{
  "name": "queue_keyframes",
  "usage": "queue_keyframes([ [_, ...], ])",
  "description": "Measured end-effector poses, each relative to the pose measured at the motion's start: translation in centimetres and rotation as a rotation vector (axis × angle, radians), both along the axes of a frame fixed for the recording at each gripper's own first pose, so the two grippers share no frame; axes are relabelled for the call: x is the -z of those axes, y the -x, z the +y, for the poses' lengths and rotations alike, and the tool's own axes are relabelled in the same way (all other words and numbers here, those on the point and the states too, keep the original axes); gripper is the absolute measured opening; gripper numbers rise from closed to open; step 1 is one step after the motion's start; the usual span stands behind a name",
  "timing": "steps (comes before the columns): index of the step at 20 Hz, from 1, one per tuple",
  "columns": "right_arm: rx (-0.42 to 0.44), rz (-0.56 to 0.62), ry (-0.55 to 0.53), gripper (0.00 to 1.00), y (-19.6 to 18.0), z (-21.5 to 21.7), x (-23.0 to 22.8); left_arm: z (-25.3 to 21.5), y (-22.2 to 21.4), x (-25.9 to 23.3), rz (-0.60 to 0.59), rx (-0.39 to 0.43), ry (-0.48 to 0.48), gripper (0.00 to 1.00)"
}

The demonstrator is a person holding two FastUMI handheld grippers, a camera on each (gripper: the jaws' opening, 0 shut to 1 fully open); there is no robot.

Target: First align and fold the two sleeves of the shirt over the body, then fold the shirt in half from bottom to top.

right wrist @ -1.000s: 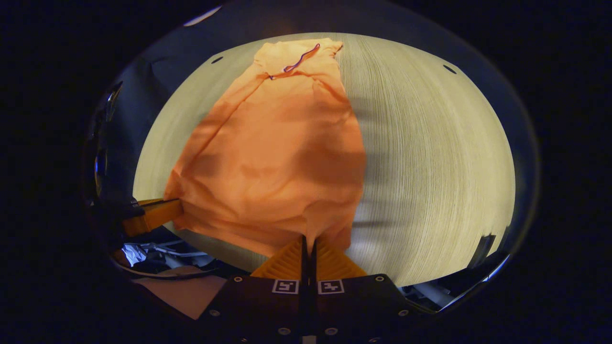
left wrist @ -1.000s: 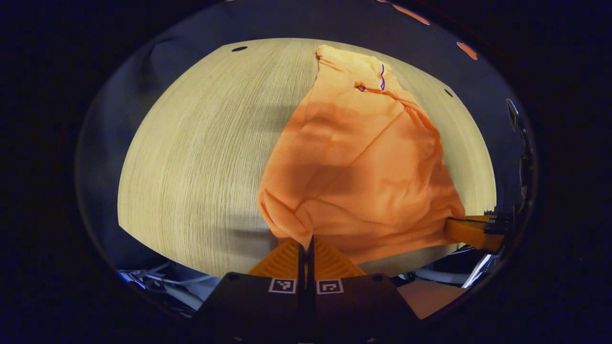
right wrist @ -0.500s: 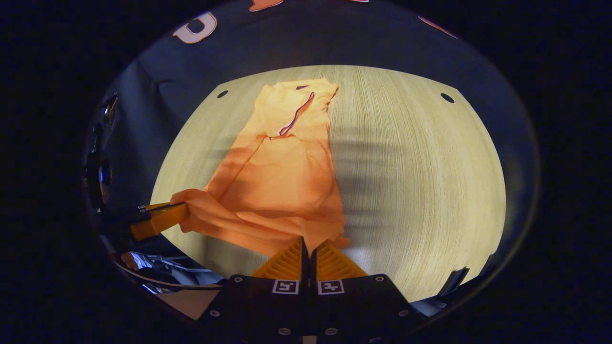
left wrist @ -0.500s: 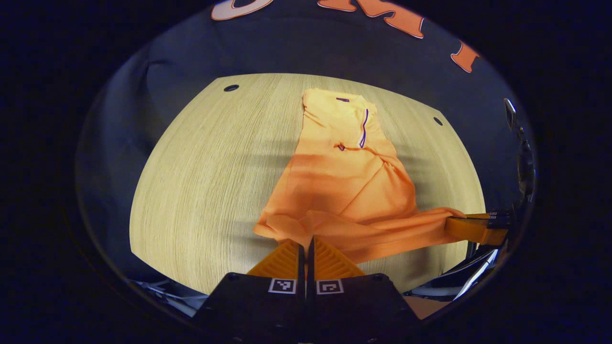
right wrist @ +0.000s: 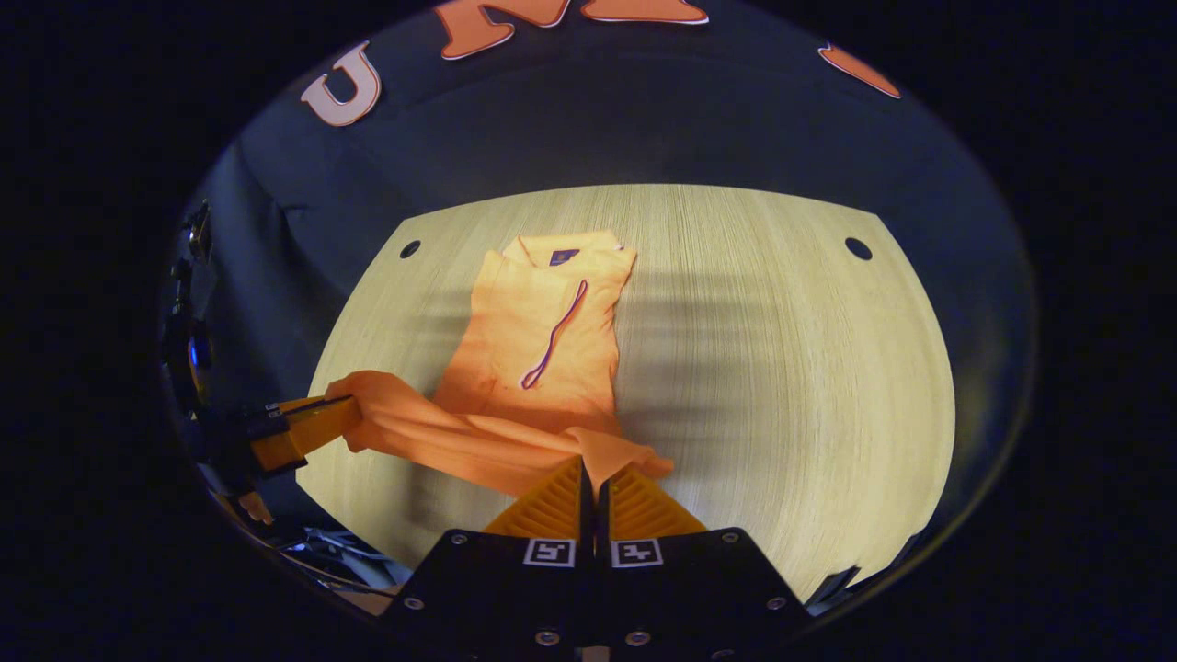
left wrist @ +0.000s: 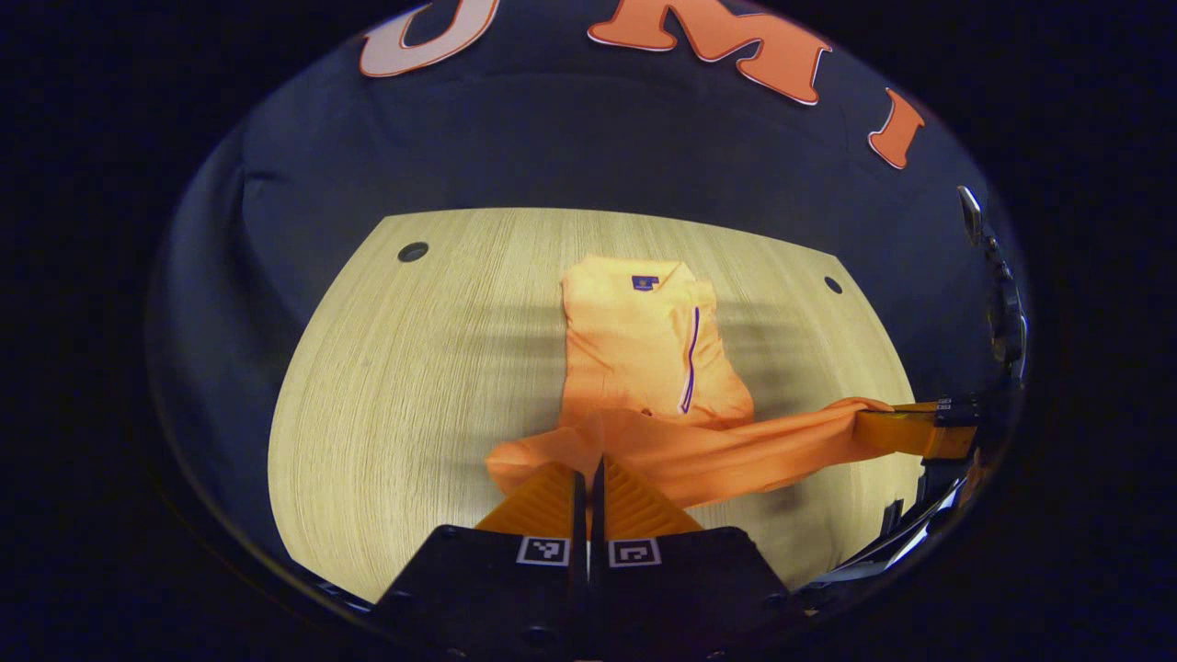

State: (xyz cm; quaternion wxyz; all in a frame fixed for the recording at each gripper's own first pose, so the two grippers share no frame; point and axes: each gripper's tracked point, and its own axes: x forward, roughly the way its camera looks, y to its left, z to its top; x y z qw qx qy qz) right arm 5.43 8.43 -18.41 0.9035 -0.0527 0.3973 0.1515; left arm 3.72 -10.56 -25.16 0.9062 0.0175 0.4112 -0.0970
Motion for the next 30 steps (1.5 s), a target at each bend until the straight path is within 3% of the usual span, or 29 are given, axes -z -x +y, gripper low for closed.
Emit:
queue_keyframes([
  [11, 0.103, -0.087, -0.056, 0.00, -14.0, 2.5, -3.9, -1.2, -15.4, -1.1, -0.054, 0.019, 0.018, 0.01],
  [15, 0.135, -0.087, -0.078, 0.00, -17.9, 3.7, -2.9, -0.8, -19.5, 1.1, -0.051, 0.022, -0.038, 0.01],
  [22, 0.166, -0.058, -0.092, 0.00, -21.8, 4.5, 0.7, -0.7, -22.7, 6.2, 0.002, 0.011, -0.084, 0.01],
  [25, 0.209, -0.060, -0.044, 0.09, -22.7, 3.3, 2.0, -0.9, -23.0, 6.9, 0.009, 0.008, -0.074, 0.07],
  [27, 0.223, -0.060, -0.052, 0.13, -22.7, 2.9, 1.3, -0.9, -22.5, 7.5, 0.028, 0.015, -0.051, 0.20],
  [28, 0.220, -0.075, -0.058, 0.17, -22.6, 2.8, 0.9, -1.1, -22.3, 7.3, 0.028, 0.012, -0.036, 0.46],
  [30, 0.221, -0.132, -0.042, 0.52, -22.6, 2.2, -0.4, -1.2, -22.5, 6.8, 0.007, 0.003, -0.025, 0.99],
])
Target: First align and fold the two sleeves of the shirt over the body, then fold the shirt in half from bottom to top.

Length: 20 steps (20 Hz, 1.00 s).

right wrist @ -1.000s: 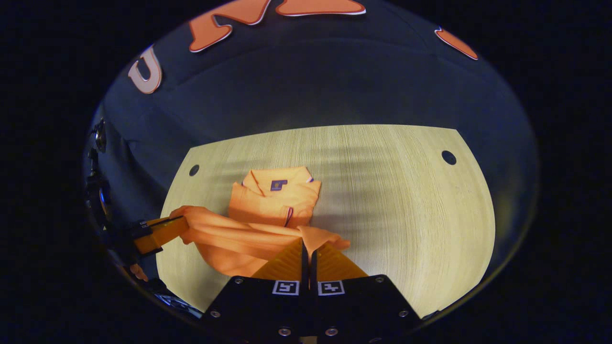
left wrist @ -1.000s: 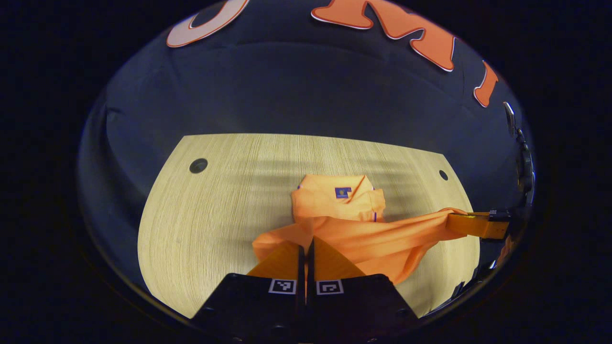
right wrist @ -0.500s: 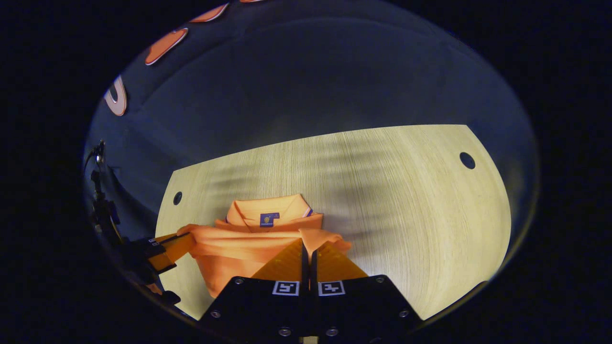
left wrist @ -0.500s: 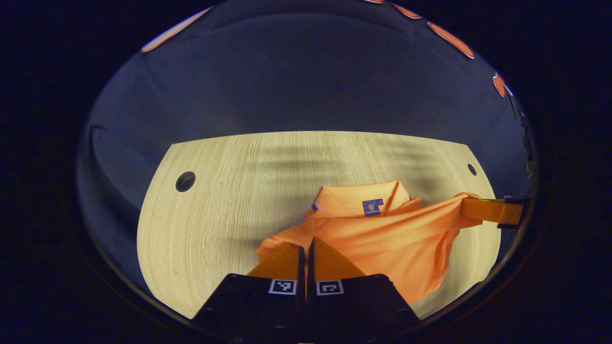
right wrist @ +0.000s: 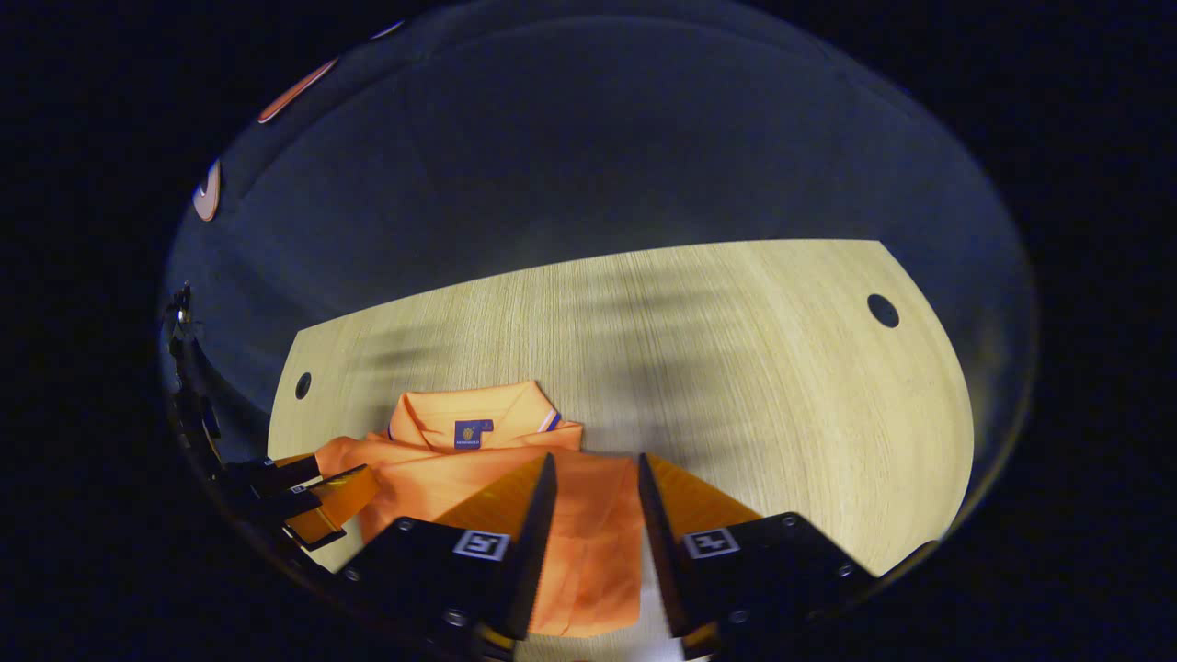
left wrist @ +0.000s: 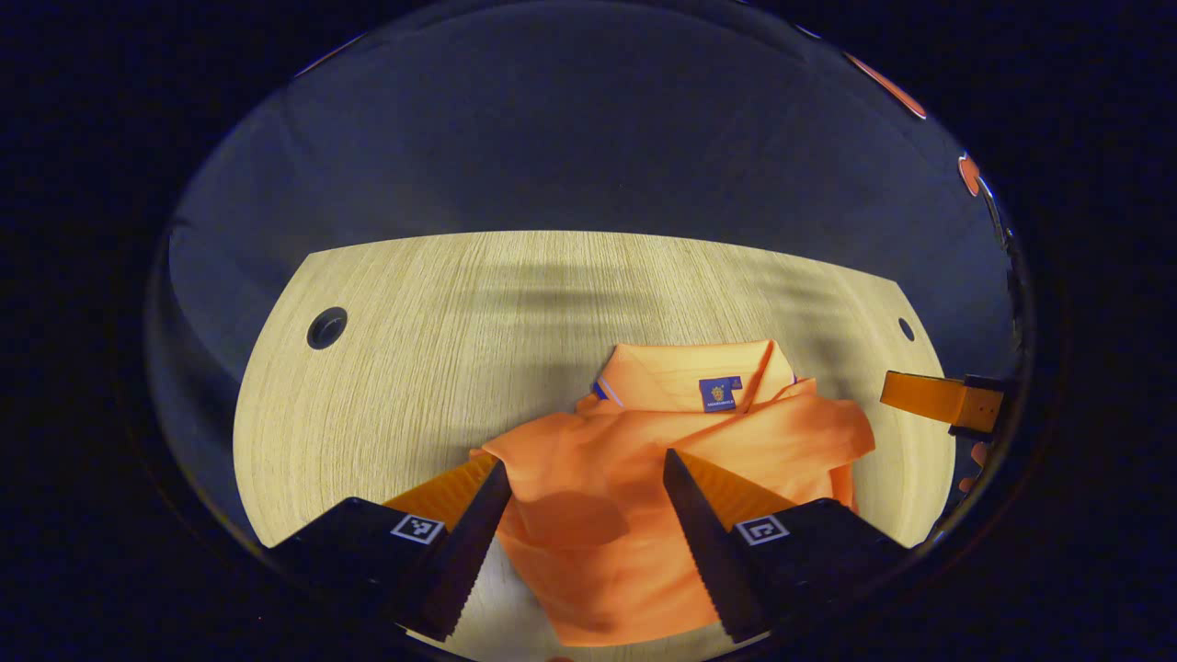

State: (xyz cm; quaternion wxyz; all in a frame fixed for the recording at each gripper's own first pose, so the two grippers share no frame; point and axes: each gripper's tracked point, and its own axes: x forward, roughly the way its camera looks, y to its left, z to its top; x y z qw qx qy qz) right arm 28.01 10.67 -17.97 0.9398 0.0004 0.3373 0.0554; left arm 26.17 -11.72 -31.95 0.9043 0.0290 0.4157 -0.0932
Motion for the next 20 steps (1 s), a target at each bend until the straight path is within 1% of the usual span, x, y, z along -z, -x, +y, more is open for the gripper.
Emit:
queue_keyframes([
  [1, -0.008, -0.026, 0.007, 0.67, 0.1, -0.1, -0.7, 0.1, 0.0, -0.9, -0.022, -0.002, -0.005, 0.98],
  [2, -0.014, -0.051, 0.010, 0.78, 0.5, 0.1, -1.6, 0.3, -0.1, -1.8, -0.052, 0.000, -0.012, 0.99],
  [3, -0.021, -0.075, 0.007, 0.85, 0.8, 0.1, -2.6, 0.5, -0.2, -3.3, -0.091, 0.003, -0.025, 0.99],
  [4, -0.030, -0.103, -0.001, 0.87, 1.2, 0.3, -3.6, 0.8, -0.4, -5.2, -0.138, 0.006, -0.040, 0.99],
  [7, -0.060, -0.219, -0.038, 0.88, 2.6, 1.0, -7.9, 1.1, -0.2, -10.5, -0.285, 0.026, -0.104, 0.99],
  [8, -0.069, -0.259, -0.048, 0.88, 3.2, 1.3, -9.2, 0.9, 0.2, -12.5, -0.326, 0.034, -0.104, 0.99],
  [9, -0.084, -0.293, -0.065, 0.90, 4.0, 1.6, -10.6, 0.5, 0.8, -14.6, -0.360, 0.043, -0.084, 0.99],
  [11, -0.115, -0.338, -0.103, 0.98, 6.1, 2.3, -13.0, -0.7, 2.6, -18.2, -0.411, 0.048, -0.037, 0.98],
  [14, -0.134, -0.440, -0.106, 0.99, 9.3, 1.9, -16.9, -0.9, 6.0, -22.8, -0.482, 0.043, 0.023, 0.98],
  [17, -0.129, -0.588, -0.066, 0.99, 12.1, 1.0, -20.7, 0.2, 9.0, -26.9, -0.587, 0.012, 0.008, 0.98],
  [19, -0.138, -0.656, -0.048, 0.98, 14.4, 0.6, -22.1, 0.8, 11.6, -29.6, -0.646, -0.011, 0.018, 0.98],
  [20, -0.149, -0.672, -0.046, 0.99, 15.1, 1.0, -22.9, 1.1, 13.0, -30.3, -0.662, -0.018, 0.026, 0.98],
])
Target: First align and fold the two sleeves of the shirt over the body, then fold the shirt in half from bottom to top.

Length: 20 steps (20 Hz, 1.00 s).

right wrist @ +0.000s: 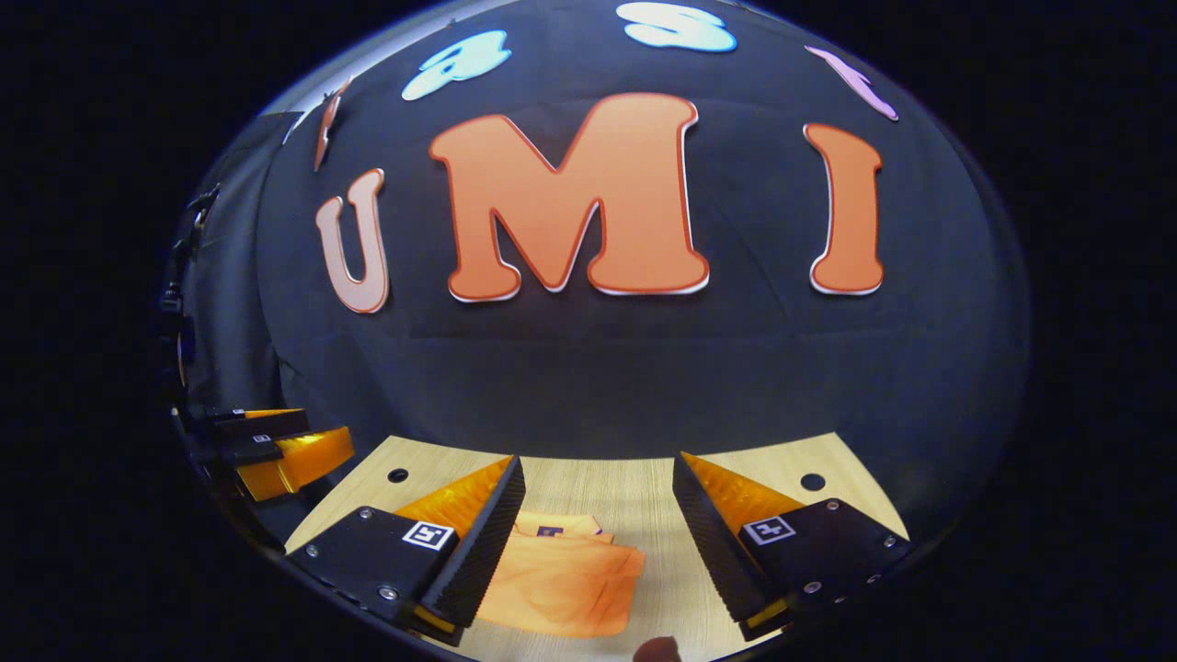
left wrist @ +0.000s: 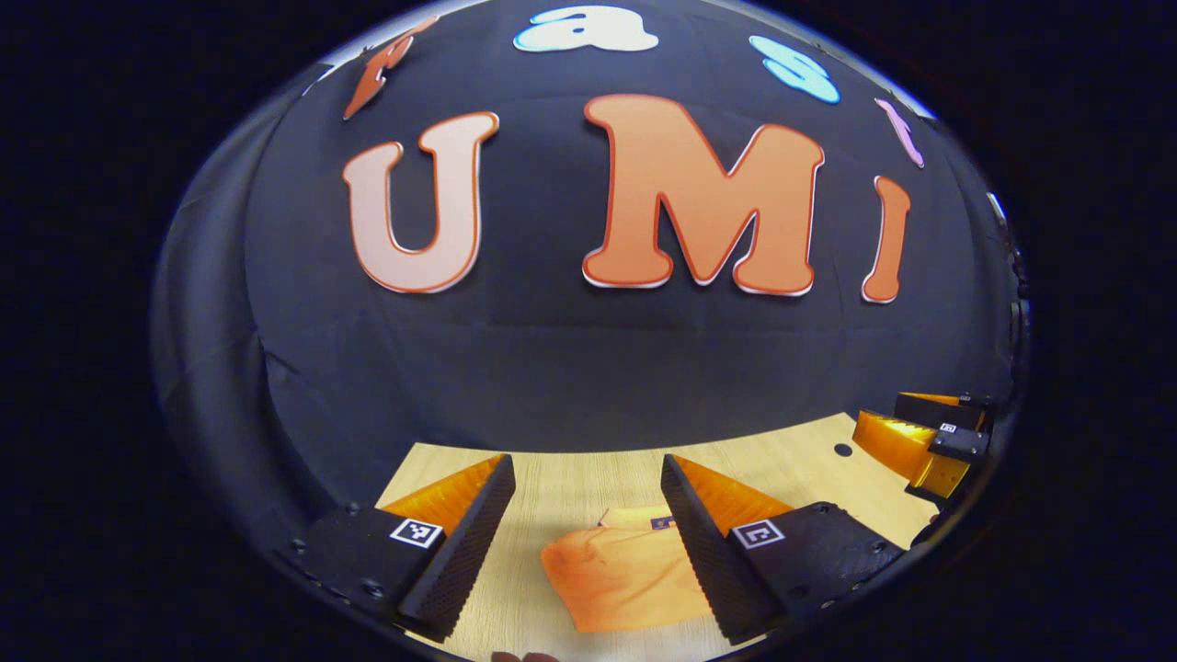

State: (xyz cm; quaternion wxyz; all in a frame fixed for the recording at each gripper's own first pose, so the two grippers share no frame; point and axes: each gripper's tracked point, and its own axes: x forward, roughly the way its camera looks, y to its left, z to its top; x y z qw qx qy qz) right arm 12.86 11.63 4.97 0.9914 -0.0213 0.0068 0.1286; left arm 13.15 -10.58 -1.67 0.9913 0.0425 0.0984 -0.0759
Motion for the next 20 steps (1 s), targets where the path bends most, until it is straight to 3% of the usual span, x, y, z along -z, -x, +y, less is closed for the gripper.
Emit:
queue_keyframes([
  [6, -0.124, -0.113, -0.113, 0.98, 7.5, 0.1, -3.3, 1.0, 7.1, -3.2, -0.116, -0.027, 0.050, 0.98],
  [10, -0.210, -0.196, -0.235, 0.98, 12.1, -0.4, -4.5, -0.3, 10.1, -1.8, -0.215, -0.024, 0.097, 0.98],
  [12, -0.134, -0.299, -0.241, 0.98, 12.5, -3.0, -5.8, -0.5, 11.4, -0.9, -0.225, -0.035, 0.093, 0.98],
  [14, -0.027, -0.379, -0.174, 0.98, 12.9, -6.3, -5.7, -0.1, 12.7, 0.2, -0.222, -0.073, 0.073, 0.98],
  [17, 0.029, -0.360, -0.108, 0.98, 13.7, -7.8, -3.6, 0.5, 14.3, 0.4, -0.263, -0.119, 0.070, 0.98],
  [20, 0.078, -0.363, -0.122, 1.00, 13.9, -9.4, -3.2, 0.5, 15.8, 0.3, -0.289, -0.127, 0.077, 0.98],
])
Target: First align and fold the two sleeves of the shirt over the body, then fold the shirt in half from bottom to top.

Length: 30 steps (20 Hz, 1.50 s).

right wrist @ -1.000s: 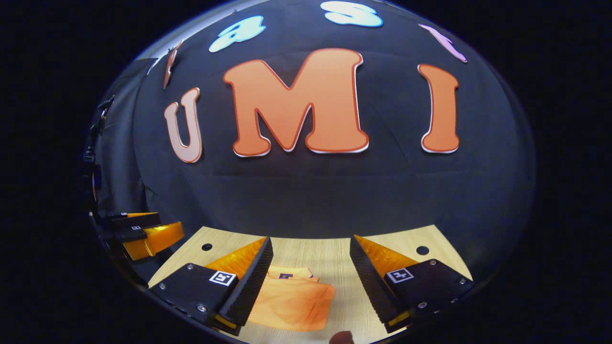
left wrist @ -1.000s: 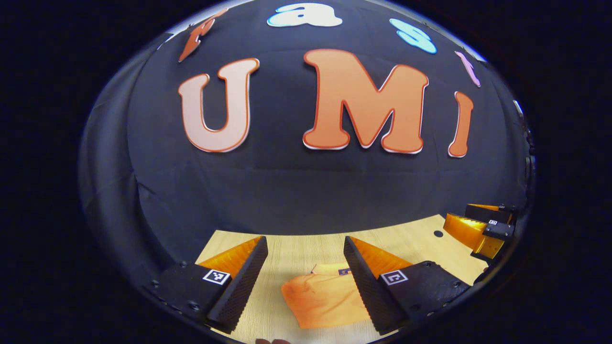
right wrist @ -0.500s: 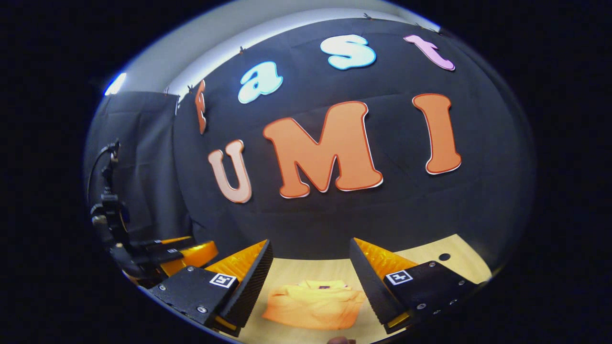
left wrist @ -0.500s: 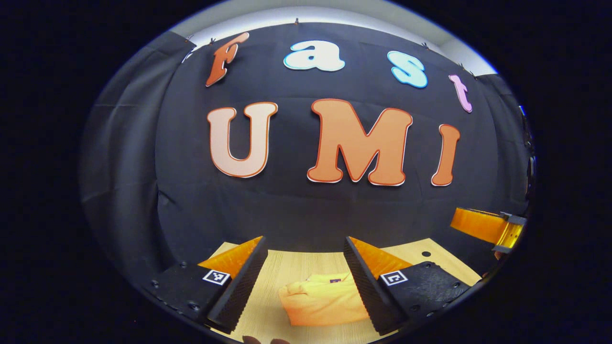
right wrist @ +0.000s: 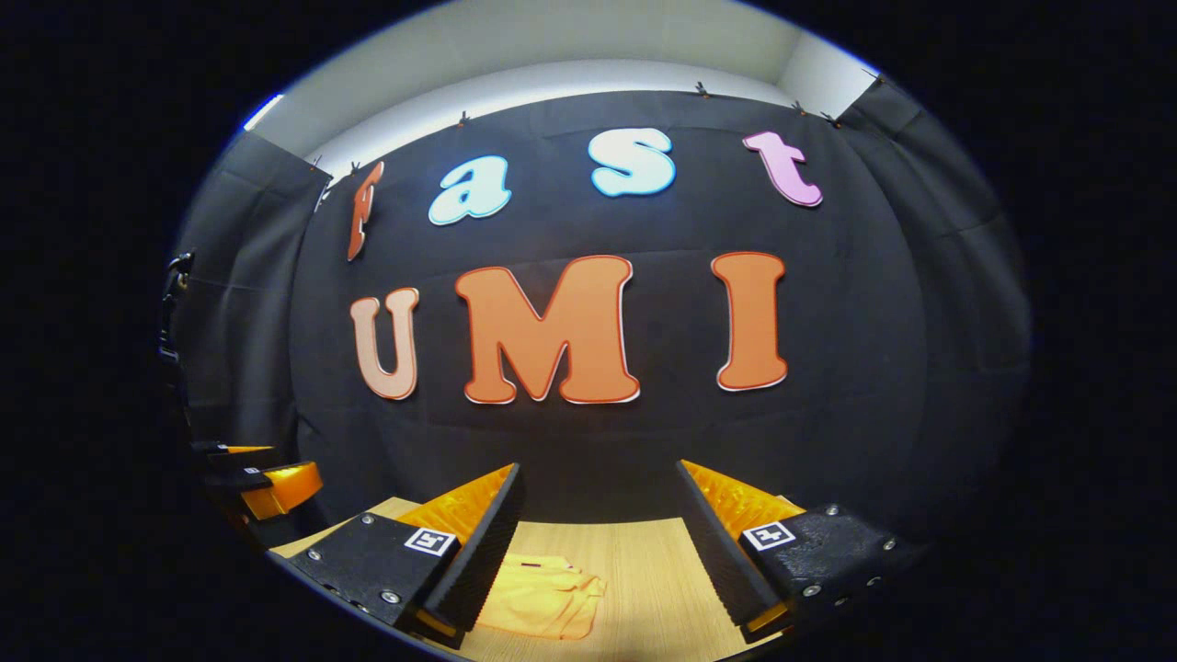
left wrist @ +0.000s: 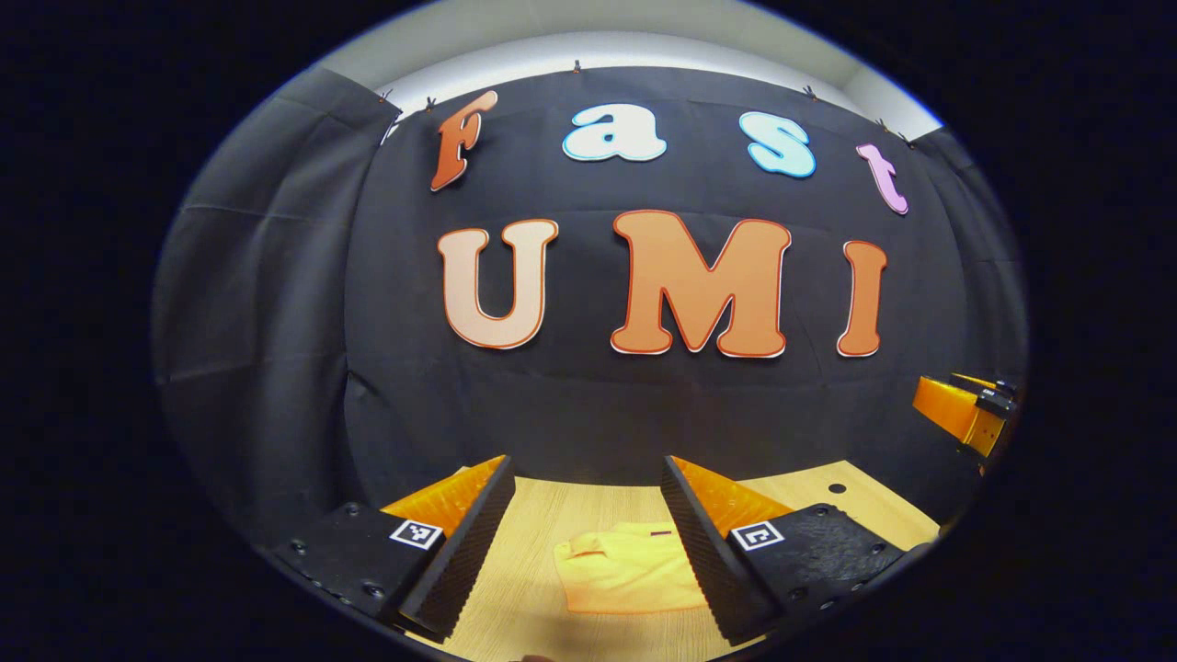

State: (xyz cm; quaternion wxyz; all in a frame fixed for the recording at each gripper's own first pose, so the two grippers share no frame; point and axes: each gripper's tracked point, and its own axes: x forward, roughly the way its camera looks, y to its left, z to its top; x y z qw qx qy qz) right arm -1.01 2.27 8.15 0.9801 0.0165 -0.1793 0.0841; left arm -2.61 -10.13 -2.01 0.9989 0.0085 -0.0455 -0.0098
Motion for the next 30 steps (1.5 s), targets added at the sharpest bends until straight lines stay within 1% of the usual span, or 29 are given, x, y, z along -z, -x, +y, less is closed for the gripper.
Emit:
queue_keyframes([
  [1, -0.008, 0.001, 0.005, 0.97, 0.2, 0.2, 0.2, 0.1, 0.3, -0.1, -0.003, 0.003, 0.009, 0.98],
  [5, -0.029, 0.103, 0.035, 0.98, 0.3, 1.1, 3.0, 1.4, 0.4, 0.1, 0.011, 0.003, 0.019, 0.98],
  [7, -0.023, 0.124, 0.030, 0.98, 0.1, 1.6, 3.7, 2.4, 0.2, 0.2, 0.016, -0.003, 0.011, 0.98],
  [9, 0.003, 0.123, 0.031, 0.98, 0.3, 1.7, 3.7, 3.3, 0.2, 0.2, 0.022, -0.003, 0.000, 0.98],
  [12, 0.038, 0.106, 0.090, 0.98, 0.8, 2.6, 4.0, 4.9, 0.0, 0.4, 0.030, -0.012, -0.003, 0.98],
  [16, 0.052, 0.099, 0.122, 0.98, 1.9, 3.8, 4.3, 6.5, -0.4, 0.4, 0.026, -0.012, -0.053, 0.98],
  [18, 0.084, 0.095, 0.131, 0.98, 2.3, 3.7, 4.5, 7.5, -0.4, 0.2, 0.027, -0.011, -0.068, 0.98],
  [21, 0.095, 0.105, 0.134, 0.98, 2.8, 4.5, 5.0, 8.8, -0.4, 0.3, 0.030, 0.005, -0.058, 0.98],
  [24, 0.102, 0.140, 0.123, 0.98, 2.8, 4.7, 5.6, 9.6, -0.5, 0.7, 0.038, 0.029, -0.062, 0.98],
  [28, 0.144, 0.117, 0.136, 0.98, 3.9, 4.3, 4.7, 11.7, -0.5, 0.5, 0.034, 0.019, -0.058, 0.97],
  [30, 0.150, 0.121, 0.139, 0.98, 4.1, 4.4, 4.7, 12.1, -0.8, 0.8, 0.043, 0.031, -0.045, 0.97],
])
